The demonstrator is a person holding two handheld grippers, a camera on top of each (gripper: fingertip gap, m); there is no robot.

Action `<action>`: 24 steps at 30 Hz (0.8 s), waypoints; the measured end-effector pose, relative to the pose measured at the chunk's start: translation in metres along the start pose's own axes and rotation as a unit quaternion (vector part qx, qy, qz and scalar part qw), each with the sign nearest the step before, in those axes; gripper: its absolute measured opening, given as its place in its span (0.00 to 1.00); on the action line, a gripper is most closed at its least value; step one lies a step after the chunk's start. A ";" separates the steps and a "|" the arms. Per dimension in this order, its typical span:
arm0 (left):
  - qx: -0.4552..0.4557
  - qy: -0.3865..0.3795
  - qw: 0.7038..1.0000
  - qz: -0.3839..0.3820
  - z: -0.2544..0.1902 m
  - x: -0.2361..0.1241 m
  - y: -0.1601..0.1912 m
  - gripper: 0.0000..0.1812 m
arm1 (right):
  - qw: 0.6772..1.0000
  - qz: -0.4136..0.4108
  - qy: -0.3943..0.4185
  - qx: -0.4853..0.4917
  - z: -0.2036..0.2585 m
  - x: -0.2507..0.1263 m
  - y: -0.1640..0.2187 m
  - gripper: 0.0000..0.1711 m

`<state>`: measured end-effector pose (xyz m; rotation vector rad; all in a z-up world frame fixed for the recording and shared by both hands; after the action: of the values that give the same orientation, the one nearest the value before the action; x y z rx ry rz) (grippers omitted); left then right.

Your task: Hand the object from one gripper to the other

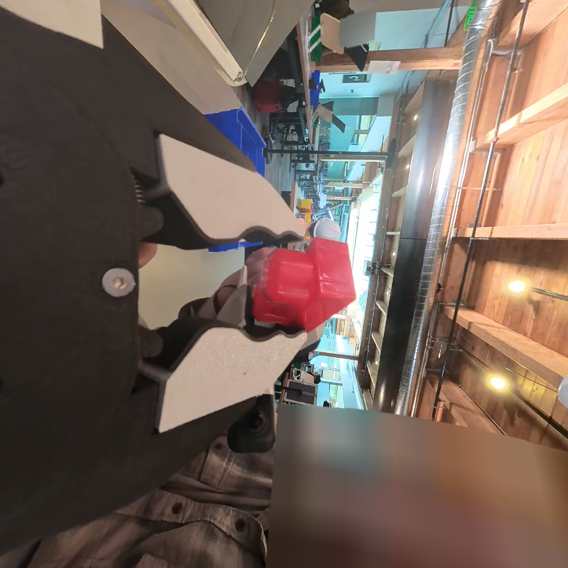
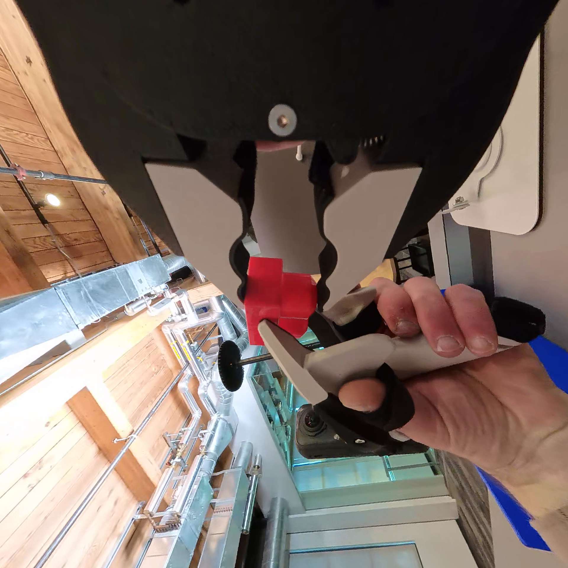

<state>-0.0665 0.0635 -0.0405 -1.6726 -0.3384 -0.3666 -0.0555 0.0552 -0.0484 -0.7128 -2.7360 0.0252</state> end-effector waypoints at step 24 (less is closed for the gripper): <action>0.041 -0.010 0.999 -0.013 -0.006 -0.008 -0.011 0.20 | 0.998 -0.041 -0.023 0.029 0.009 -0.005 0.000 0.32</action>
<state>-0.0783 0.0586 -0.0331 -1.5928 -0.3852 -0.3510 -0.0537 0.0534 -0.0590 -0.5916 -2.7924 0.1037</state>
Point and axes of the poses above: each gripper's, where its closed fingertips meet, x out along the fingers, y out of its underside, z = x × y across the jaws, the point moved 2 cm from there along -x, back along the fingers, and after that the axes turned 2 degrees about -x, right-handed, at the moved point
